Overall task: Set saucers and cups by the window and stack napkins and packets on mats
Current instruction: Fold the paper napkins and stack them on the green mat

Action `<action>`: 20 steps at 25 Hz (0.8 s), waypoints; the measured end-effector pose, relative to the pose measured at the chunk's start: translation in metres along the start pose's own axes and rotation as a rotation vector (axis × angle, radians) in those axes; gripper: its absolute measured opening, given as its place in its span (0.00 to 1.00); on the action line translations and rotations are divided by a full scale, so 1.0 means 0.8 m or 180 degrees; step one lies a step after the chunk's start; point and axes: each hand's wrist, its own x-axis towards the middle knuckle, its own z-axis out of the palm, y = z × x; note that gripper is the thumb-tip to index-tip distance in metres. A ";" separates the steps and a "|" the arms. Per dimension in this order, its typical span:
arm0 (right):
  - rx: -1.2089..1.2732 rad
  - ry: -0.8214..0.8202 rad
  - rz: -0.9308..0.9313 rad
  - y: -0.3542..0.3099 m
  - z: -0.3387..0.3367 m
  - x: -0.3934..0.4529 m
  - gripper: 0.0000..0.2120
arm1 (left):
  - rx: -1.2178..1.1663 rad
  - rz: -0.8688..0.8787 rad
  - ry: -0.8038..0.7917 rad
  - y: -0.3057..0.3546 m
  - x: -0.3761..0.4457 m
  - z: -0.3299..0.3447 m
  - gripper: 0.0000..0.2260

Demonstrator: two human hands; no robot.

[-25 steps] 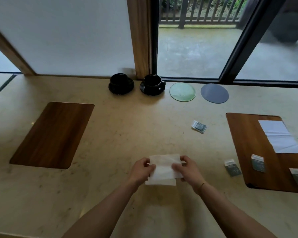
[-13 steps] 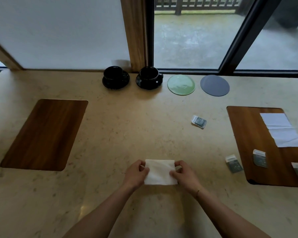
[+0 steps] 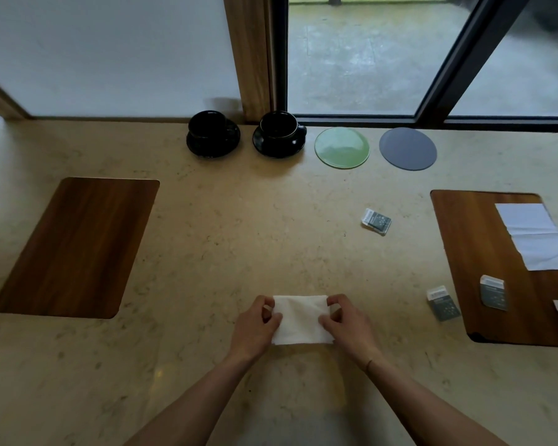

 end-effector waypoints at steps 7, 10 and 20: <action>-0.0015 0.0062 -0.0022 0.001 0.001 -0.005 0.13 | -0.0093 0.0037 0.0065 -0.001 0.004 0.001 0.09; 0.0001 0.0135 -0.0044 0.002 -0.002 -0.008 0.12 | -0.0109 0.0056 0.0057 -0.001 0.007 0.001 0.10; -0.0162 0.0158 0.0066 0.001 -0.004 -0.009 0.14 | 0.0095 0.0042 0.0068 -0.004 0.009 0.002 0.15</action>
